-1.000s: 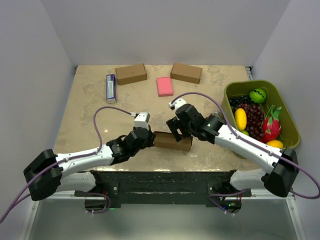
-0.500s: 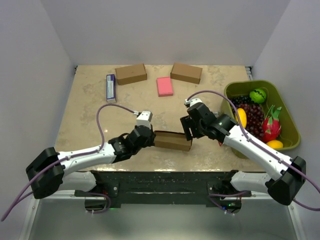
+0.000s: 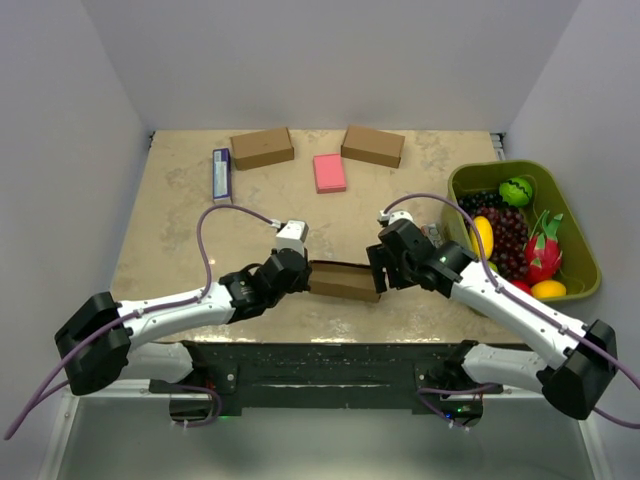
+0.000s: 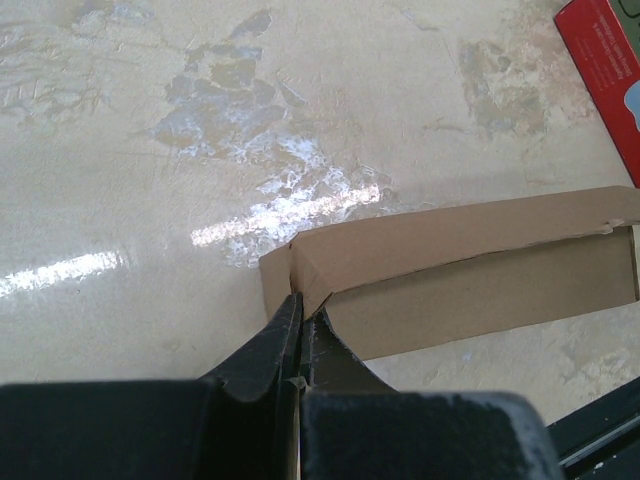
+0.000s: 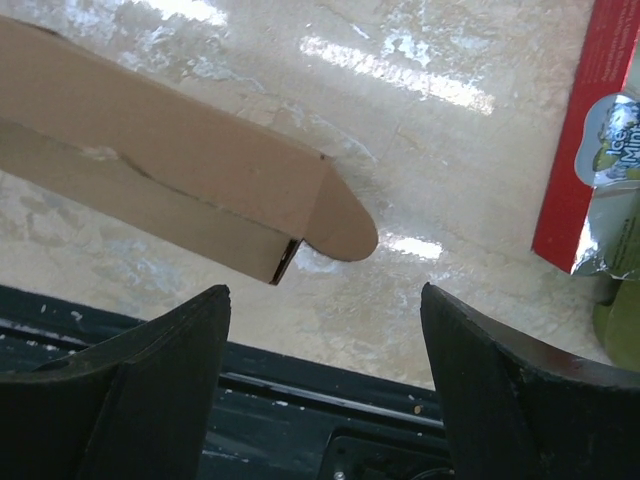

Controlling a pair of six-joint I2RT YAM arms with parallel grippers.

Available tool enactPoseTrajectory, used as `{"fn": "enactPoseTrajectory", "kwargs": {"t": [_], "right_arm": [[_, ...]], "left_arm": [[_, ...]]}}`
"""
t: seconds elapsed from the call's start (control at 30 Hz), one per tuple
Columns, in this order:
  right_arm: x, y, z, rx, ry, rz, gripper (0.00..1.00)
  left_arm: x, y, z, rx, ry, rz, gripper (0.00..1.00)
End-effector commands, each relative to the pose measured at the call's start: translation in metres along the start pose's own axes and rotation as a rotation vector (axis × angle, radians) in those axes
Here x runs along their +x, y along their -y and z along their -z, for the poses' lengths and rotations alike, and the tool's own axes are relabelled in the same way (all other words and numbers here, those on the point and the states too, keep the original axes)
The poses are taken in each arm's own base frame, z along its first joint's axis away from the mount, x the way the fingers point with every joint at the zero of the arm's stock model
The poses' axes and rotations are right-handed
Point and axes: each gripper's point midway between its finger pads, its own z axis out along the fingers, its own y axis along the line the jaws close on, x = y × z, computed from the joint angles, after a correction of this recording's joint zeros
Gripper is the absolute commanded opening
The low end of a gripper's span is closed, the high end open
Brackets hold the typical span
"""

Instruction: Fold the paper box

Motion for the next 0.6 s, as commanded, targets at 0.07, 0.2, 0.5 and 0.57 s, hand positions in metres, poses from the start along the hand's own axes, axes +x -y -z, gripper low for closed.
{"fn": "enactPoseTrajectory", "kwargs": {"t": [0.07,0.2,0.5,0.57], "right_arm": [[-0.025,0.007,-0.017,0.081,0.085,-0.03,0.75],[-0.028,0.01,-0.027,0.111,0.1,-0.014,0.7],[-0.024,0.003,-0.04,0.075,0.082,0.035,0.41],[-0.021,0.001,-0.04,0.063,0.066,0.043,0.33]], "left_arm": [[0.073,-0.039,0.009,-0.097,-0.267,-0.155,0.0],[0.072,-0.038,0.009,-0.096,-0.264,-0.157,0.0],[0.069,-0.037,0.01,-0.094,-0.258,-0.156,0.0],[0.069,-0.037,0.009,-0.09,-0.257,-0.162,0.0]]}}
